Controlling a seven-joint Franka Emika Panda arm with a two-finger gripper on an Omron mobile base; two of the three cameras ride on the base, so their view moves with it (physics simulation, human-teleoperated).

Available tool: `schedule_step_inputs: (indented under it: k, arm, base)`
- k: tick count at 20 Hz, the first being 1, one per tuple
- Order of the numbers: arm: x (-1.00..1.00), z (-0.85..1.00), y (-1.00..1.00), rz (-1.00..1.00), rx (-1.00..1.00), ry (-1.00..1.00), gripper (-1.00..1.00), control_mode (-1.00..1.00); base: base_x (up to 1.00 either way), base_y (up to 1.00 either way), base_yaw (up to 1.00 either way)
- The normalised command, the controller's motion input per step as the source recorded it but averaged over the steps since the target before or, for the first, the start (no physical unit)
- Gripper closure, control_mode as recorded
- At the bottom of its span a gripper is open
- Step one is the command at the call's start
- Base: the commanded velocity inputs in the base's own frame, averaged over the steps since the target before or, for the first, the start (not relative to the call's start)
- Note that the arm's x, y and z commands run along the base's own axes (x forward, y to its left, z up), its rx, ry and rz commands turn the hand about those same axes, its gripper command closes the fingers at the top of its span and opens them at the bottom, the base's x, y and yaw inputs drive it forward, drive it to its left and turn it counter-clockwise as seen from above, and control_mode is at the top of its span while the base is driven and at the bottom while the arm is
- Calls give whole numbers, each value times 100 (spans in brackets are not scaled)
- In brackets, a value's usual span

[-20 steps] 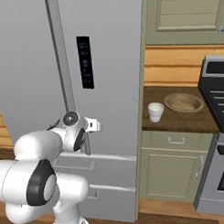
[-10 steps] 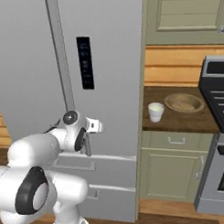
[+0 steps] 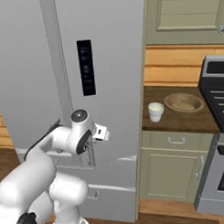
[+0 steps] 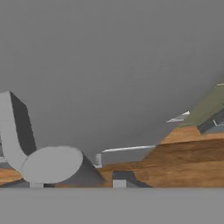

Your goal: Grab a lemon wedge from the fridge and one ice cube from the ice bowl, and put them in the glass of lemonade.

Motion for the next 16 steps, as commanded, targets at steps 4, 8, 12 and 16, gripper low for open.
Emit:
schedule_step_inputs:
  k: [4,8,12,16]
  arm:
    - [-100,-8,-97,-13,12,0,100,-100]
    - [-90,-8,-94,-18,10,0,100,-100]
    - [-65,-7,-67,-26,3,1,-100,-100]
    - [-95,49,-24,-7,5,-1,-100,-100]
  base:
    - [0,0,0]
    - [0,0,0]
    - [0,0,0]
    - [0,0,0]
